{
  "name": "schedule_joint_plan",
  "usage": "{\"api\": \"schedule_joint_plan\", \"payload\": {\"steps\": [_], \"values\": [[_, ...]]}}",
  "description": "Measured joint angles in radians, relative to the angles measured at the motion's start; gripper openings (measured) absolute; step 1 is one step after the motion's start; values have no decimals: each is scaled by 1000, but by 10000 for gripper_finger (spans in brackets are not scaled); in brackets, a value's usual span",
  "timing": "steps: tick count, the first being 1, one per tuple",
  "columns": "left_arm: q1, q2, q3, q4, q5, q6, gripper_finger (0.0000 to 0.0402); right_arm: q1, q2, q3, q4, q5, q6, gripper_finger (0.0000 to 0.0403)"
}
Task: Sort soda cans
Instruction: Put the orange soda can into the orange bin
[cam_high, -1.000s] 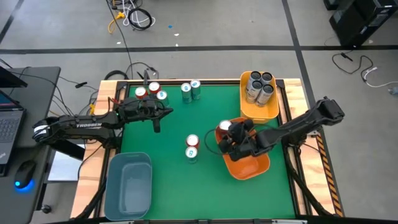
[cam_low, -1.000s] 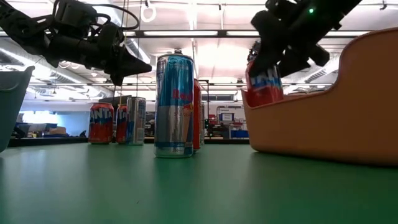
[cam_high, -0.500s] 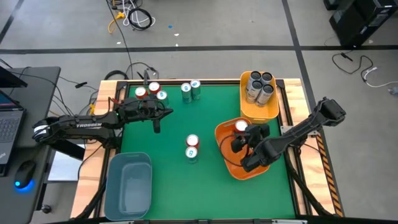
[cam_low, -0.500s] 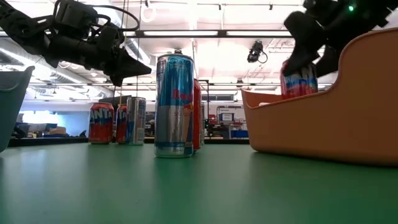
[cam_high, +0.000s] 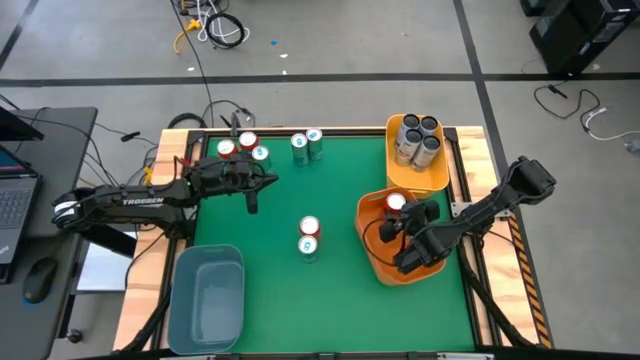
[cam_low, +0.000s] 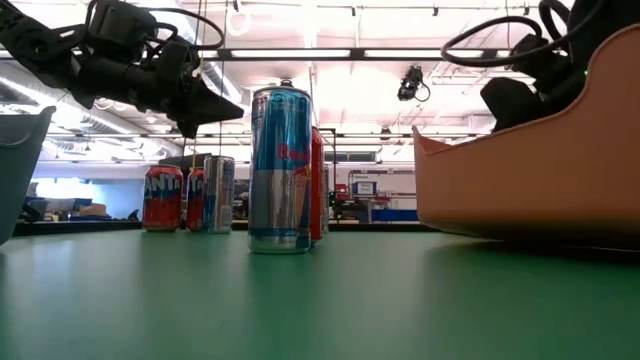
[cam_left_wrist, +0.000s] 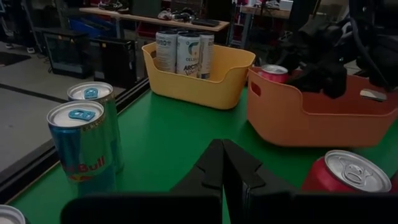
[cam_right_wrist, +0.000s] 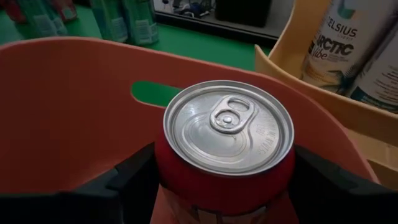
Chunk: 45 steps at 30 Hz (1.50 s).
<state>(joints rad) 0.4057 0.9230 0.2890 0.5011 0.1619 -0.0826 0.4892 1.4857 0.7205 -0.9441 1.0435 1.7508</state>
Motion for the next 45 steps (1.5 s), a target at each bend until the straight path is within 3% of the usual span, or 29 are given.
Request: {"api": "schedule_joint_plan", "payload": {"steps": [9,22,30,37,41,45], "values": [[0,0,0,3,0,0,2,-1,0,4,32,-13,-63,291],[0,0,0,2,0,-1,2,-71,2,131,-49,-182,-225,388],[0,0,0,1,0,-1,2,-107,2,206,-187,-186,-284,387],[0,0,0,1,0,-1,2,-131,2,366,-371,-185,-378,380],[0,0,0,1,0,-1,2,-152,2,458,-301,-200,-555,377],[0,0,0,2,0,-1,2,-182,2,489,-31,-294,-827,371]]}}
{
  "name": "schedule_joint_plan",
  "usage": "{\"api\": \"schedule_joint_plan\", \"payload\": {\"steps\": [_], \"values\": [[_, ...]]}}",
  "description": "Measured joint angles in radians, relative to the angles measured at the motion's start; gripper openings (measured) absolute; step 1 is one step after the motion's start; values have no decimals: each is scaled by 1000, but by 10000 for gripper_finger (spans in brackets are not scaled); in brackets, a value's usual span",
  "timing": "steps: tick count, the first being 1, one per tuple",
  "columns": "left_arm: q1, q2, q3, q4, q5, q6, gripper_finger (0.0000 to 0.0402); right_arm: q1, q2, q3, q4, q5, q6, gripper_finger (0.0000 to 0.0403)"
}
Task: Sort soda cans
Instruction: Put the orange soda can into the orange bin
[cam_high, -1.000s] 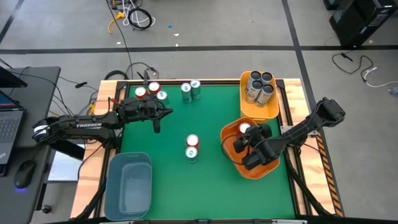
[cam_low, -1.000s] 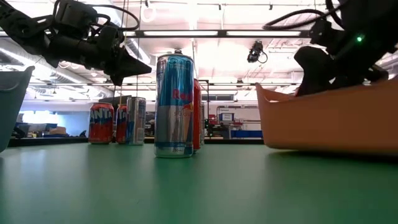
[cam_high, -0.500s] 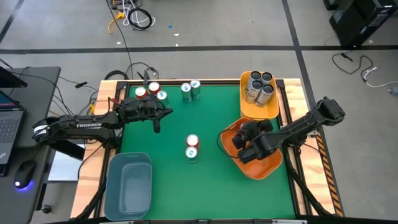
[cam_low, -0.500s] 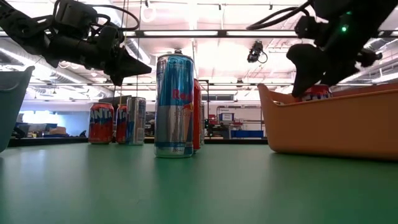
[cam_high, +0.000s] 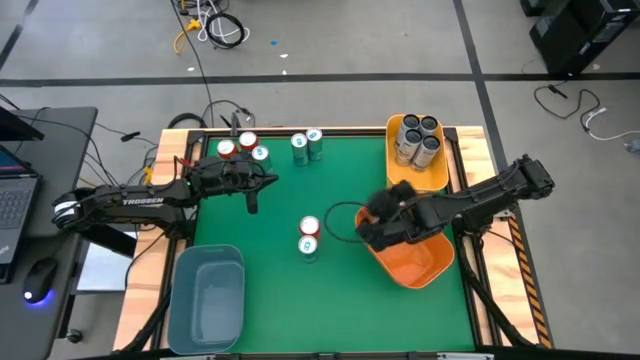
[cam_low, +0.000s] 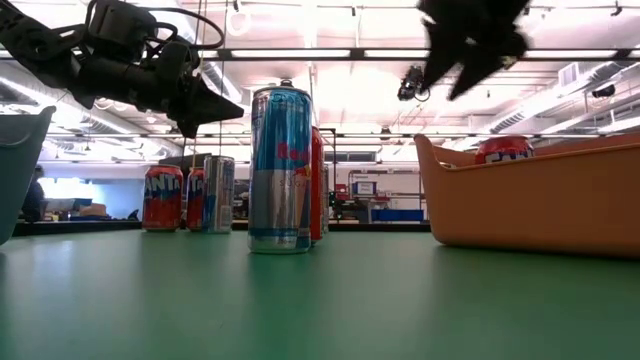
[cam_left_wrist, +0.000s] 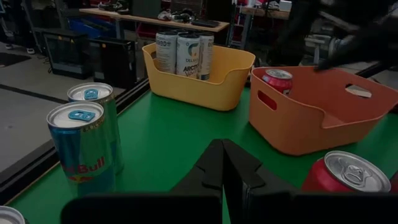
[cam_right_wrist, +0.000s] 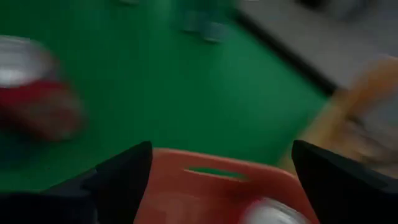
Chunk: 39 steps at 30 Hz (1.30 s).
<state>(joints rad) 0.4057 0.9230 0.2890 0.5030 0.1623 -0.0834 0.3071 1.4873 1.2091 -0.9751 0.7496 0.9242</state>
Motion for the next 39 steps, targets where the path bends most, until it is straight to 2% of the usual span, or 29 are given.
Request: {"api": "schedule_joint_plan", "payload": {"steps": [6,9,17,19,23,26,33,39], "values": [[0,0,0,0,1,0,2,-43,0,-64,601,-290,-393,355],[0,0,0,0,8,0,2,-53,0,-100,777,-364,-505,348],[0,0,0,1,34,0,2,-125,55,-159,959,-341,-615,322],[-3,0,0,3,41,0,2,-164,87,-168,1007,-412,-636,316],[-8,0,0,-3,46,0,2,-240,163,-167,1127,-646,-639,315],[-9,0,0,-6,52,0,2,-270,214,-166,1152,-721,-643,323],[-8,0,0,-7,50,2,2,-287,288,-166,1183,-744,-712,347],[-8,0,0,-7,49,3,2,-295,308,-164,1205,-751,-737,352]]}}
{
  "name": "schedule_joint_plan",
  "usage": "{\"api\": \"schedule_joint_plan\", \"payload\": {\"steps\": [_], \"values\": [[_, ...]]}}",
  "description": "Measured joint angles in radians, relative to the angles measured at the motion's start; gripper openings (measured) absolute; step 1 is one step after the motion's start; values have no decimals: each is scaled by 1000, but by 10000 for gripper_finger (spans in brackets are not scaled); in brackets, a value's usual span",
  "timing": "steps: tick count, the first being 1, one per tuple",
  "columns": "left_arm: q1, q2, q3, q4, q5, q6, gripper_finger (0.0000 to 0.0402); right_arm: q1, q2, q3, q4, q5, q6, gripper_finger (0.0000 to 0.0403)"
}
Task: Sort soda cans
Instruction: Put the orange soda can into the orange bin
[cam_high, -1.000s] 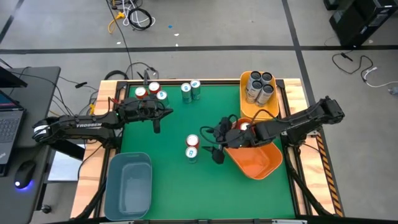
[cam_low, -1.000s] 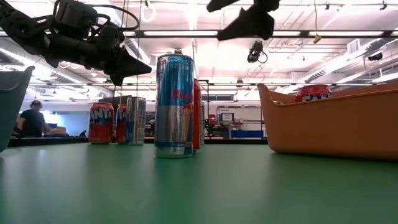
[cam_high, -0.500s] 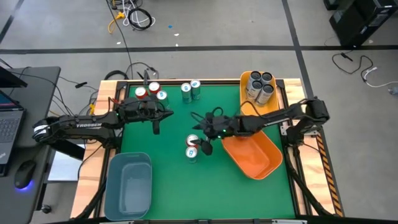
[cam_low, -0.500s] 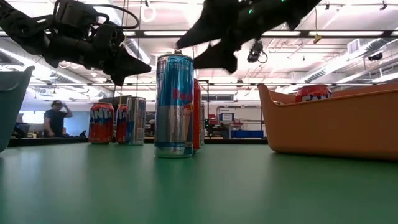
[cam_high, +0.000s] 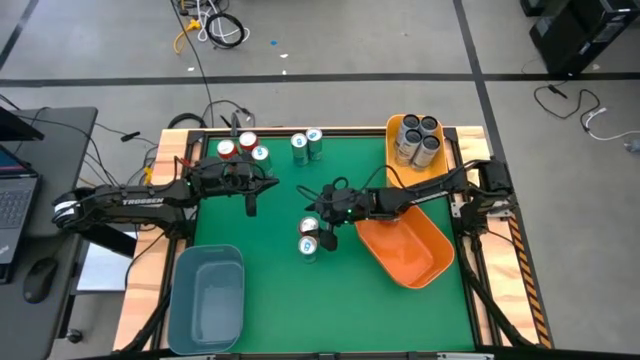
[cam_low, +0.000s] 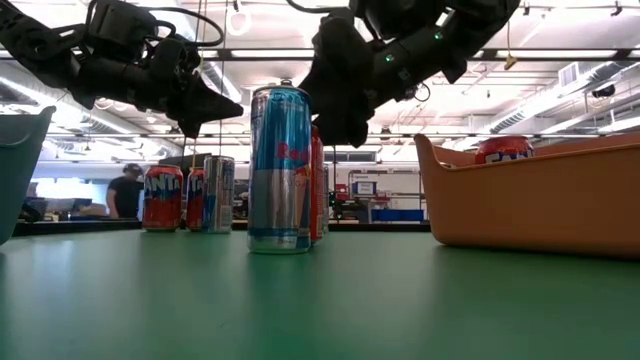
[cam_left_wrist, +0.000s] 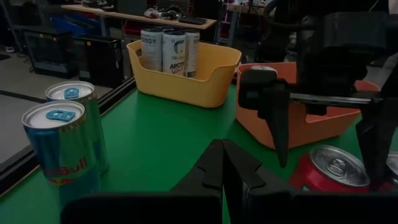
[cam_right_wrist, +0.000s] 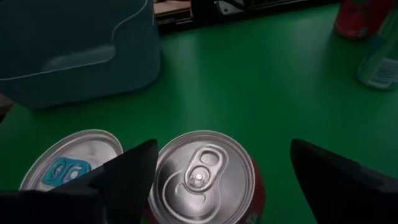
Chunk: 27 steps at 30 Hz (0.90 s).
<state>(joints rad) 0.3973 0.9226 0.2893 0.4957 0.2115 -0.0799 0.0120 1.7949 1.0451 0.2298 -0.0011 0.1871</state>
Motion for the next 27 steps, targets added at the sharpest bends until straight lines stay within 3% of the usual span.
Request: {"api": "schedule_joint_plan", "payload": {"steps": [27], "values": [[0,0,0,-2,-3,23,2,-67,-1,5,15,9,-55,352]]}}
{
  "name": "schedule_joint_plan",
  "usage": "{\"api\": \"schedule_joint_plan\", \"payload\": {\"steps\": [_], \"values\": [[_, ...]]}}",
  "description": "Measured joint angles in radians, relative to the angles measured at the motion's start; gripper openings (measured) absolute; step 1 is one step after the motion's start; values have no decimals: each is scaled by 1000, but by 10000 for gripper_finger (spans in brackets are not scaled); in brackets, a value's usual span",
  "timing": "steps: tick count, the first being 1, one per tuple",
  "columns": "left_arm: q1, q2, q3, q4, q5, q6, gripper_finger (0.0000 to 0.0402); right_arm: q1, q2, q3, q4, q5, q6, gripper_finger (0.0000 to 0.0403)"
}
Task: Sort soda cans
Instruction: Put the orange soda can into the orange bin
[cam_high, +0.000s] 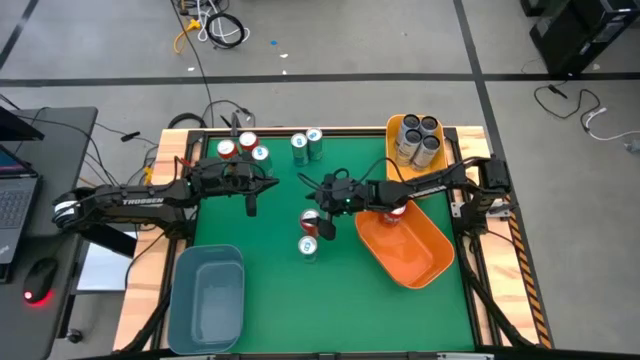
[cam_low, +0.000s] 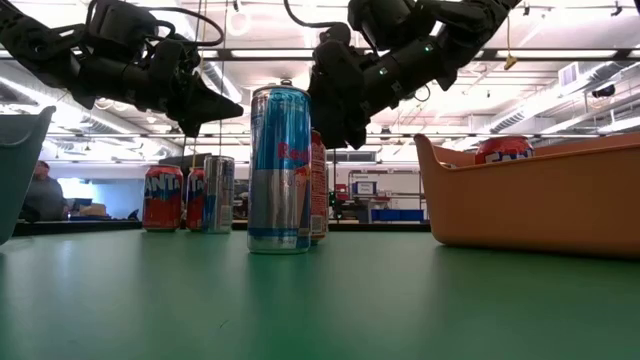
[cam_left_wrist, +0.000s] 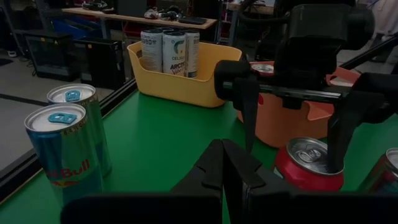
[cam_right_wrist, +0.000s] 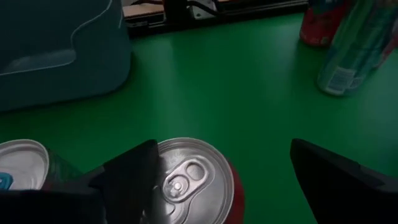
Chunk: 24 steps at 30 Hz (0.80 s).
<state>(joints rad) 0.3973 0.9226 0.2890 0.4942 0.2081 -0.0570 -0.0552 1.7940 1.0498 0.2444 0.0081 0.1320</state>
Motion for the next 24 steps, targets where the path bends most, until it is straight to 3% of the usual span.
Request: {"api": "schedule_joint_plan", "payload": {"steps": [13,24], "values": [[0,0,0,-14,1,0,2,11,-99,41,-169,-32,-47,352],[0,0,0,-16,-8,1,2,53,-10,41,-134,-2,-4,352]]}}
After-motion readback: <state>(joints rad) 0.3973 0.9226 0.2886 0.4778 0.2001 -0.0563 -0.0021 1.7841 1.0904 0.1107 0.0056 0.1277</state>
